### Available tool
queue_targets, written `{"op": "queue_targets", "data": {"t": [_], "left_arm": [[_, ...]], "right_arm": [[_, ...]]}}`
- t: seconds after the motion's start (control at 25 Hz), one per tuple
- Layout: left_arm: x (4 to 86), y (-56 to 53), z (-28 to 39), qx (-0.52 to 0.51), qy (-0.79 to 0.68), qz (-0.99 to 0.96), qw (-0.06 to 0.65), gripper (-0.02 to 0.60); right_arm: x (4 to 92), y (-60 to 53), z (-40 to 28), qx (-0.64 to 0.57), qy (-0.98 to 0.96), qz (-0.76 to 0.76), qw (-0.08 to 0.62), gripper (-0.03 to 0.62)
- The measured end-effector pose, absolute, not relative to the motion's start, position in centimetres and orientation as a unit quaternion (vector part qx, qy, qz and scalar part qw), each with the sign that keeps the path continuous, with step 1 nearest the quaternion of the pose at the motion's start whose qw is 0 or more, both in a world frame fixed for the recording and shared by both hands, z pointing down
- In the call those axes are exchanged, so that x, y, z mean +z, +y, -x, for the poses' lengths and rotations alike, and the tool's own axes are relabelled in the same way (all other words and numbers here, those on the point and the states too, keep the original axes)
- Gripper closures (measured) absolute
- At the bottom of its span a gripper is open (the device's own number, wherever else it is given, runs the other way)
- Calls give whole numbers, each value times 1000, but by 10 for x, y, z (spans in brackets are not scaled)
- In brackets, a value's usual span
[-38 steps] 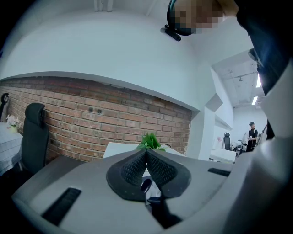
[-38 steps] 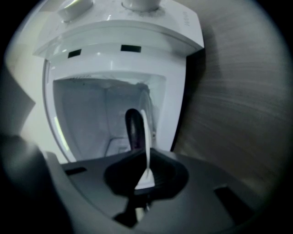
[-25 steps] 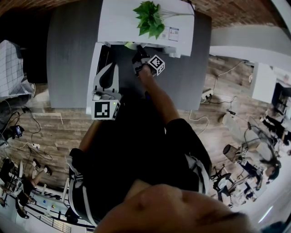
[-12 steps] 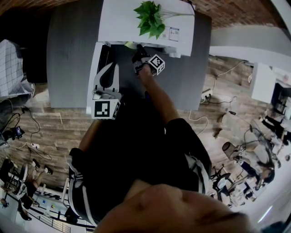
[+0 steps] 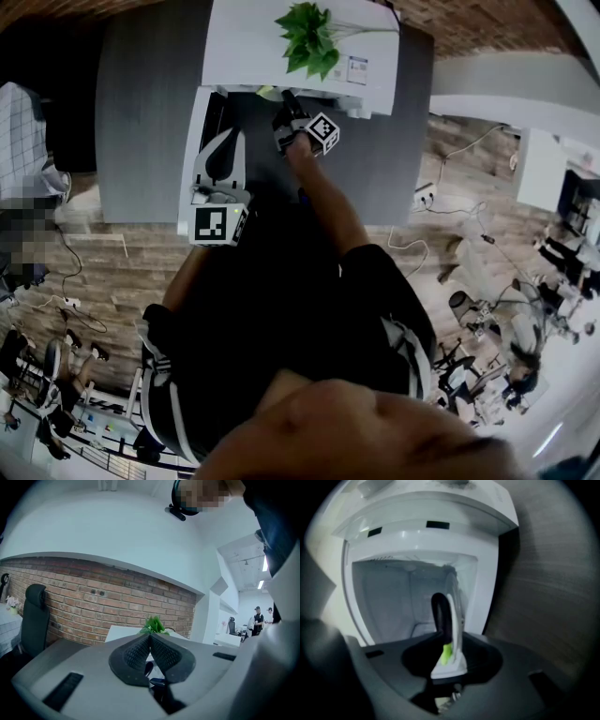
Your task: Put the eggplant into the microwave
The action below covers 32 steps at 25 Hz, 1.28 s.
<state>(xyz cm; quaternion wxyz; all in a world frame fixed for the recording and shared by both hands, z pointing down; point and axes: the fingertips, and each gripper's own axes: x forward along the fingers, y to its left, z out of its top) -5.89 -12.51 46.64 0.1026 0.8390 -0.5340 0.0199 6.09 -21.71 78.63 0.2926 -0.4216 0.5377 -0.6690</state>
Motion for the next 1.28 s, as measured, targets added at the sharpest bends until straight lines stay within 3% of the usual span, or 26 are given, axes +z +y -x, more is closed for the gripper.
{"op": "queue_targets", "data": {"t": [0.72,1.04,1.28], "left_arm": [[460,-117,60,4,-531,-842,99,546],[456,-117,62,-5,-529,-843,96,546],[462,-119,61,-1,-525,-845,98,546]], "right_arm": [[782,-190,-72,-629,594,446,230,451],[758,-181,-62,-537,677,494,99,517],[763,-178,-53,-427,730,527,-81,551]]}}
